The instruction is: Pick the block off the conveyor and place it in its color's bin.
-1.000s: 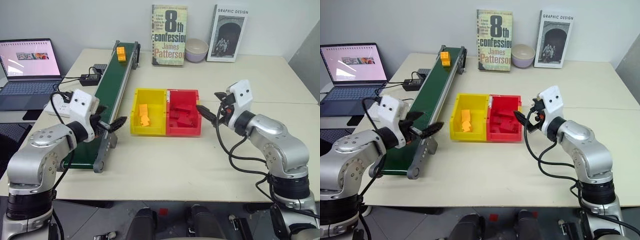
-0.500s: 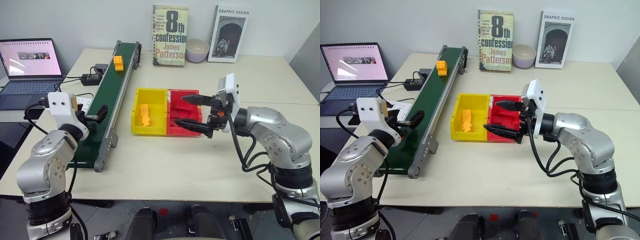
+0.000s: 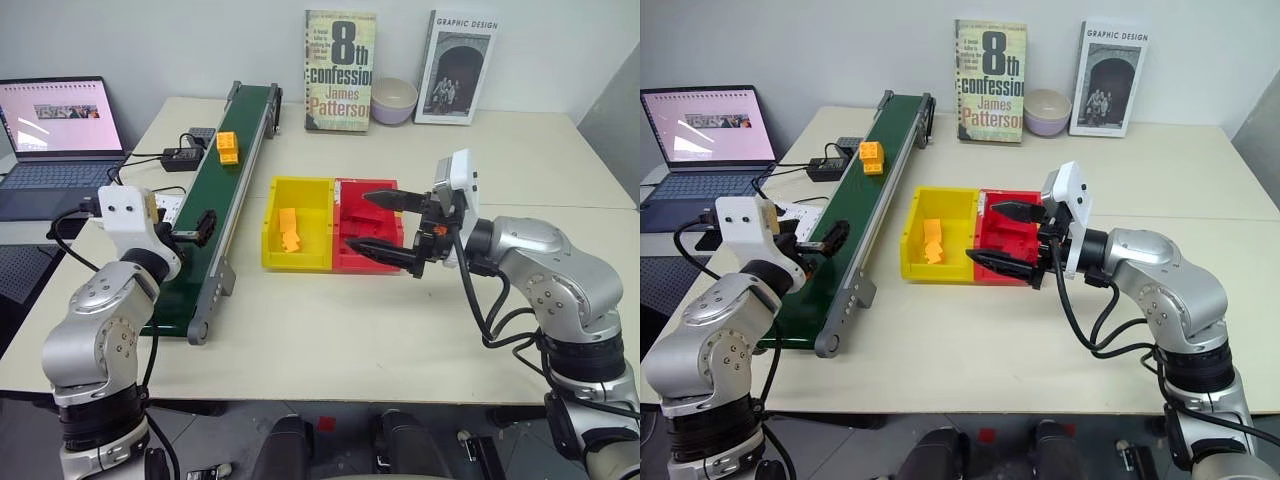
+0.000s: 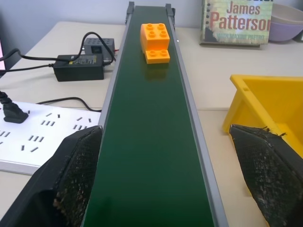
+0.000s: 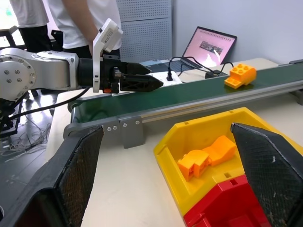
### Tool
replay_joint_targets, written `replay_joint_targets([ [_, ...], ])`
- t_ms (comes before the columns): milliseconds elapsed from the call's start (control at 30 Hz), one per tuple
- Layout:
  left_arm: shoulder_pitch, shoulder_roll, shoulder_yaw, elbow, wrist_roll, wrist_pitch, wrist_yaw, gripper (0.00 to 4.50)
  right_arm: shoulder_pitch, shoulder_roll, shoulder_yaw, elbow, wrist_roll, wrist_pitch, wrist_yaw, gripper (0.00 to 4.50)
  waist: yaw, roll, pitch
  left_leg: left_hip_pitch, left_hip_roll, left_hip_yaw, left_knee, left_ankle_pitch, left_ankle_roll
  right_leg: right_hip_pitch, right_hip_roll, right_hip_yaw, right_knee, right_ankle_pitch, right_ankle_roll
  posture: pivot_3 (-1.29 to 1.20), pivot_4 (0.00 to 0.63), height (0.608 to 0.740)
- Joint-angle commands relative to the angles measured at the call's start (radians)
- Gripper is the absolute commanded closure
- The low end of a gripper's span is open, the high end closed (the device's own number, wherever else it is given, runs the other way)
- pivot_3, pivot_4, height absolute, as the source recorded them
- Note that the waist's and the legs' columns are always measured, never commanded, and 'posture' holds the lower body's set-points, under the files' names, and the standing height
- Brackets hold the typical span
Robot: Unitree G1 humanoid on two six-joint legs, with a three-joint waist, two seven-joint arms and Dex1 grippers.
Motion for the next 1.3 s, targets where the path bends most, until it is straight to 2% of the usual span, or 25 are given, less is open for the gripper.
replay_joint_targets([
  [33,-0.027,0.009,-0.019,0.004,0.026,-0.038,0.008,0.03,0.012,-0.011,-0.014,-0.044,-0.022,-0.037,-0.026,0.00,0.000,0.000,0.000,0.000,0.000,0.000,0.000,0.000,0.000,0.000,0.000,0.000,0.000,0.000,0.000,0.00,0.150,0.740],
  [433,-0.112,-0.022,-0.066,0.172,0.109,-0.120,0.065,0.03,0.018,-0.018,-0.012,-0.089,-0.030,-0.024,-0.068,0.00,0.000,0.000,0.000,0.000,0.000,0.000,0.000,0.000,0.000,0.000,0.000,0.000,0.000,0.000,0.000,0.00,0.150,0.740],
  [1000,-0.182,-0.034,-0.108,0.358,0.149,-0.197,0.052,0.03,0.028,-0.035,-0.016,-0.135,-0.010,0.014,-0.111,0.00,0.000,0.000,0.000,0.000,0.000,0.000,0.000,0.000,0.000,0.000,0.000,0.000,0.000,0.000,0.000,0.00,0.150,0.740],
  [1067,-0.172,-0.045,-0.080,0.330,0.134,-0.173,0.072,0.38,0.028,-0.034,-0.017,-0.139,-0.007,0.019,-0.116,0.00,0.000,0.000,0.000,0.000,0.000,0.000,0.000,0.000,0.000,0.000,0.000,0.000,0.000,0.000,0.000,0.00,0.150,0.740],
  [1133,-0.166,-0.054,-0.057,0.301,0.126,-0.138,0.101,0.54,0.027,-0.033,-0.018,-0.139,-0.006,0.021,-0.118,0.00,0.000,0.000,0.000,0.000,0.000,0.000,0.000,0.000,0.000,0.000,0.000,0.000,0.000,0.000,0.000,0.00,0.150,0.740],
  [1300,-0.141,-0.080,-0.021,0.204,0.114,-0.026,0.168,1.43,0.020,-0.028,-0.018,-0.130,-0.008,0.021,-0.121,0.00,0.000,0.000,0.000,0.000,0.000,0.000,0.000,0.000,0.000,0.000,-0.001,0.000,0.000,0.000,0.000,0.00,0.150,0.740],
])
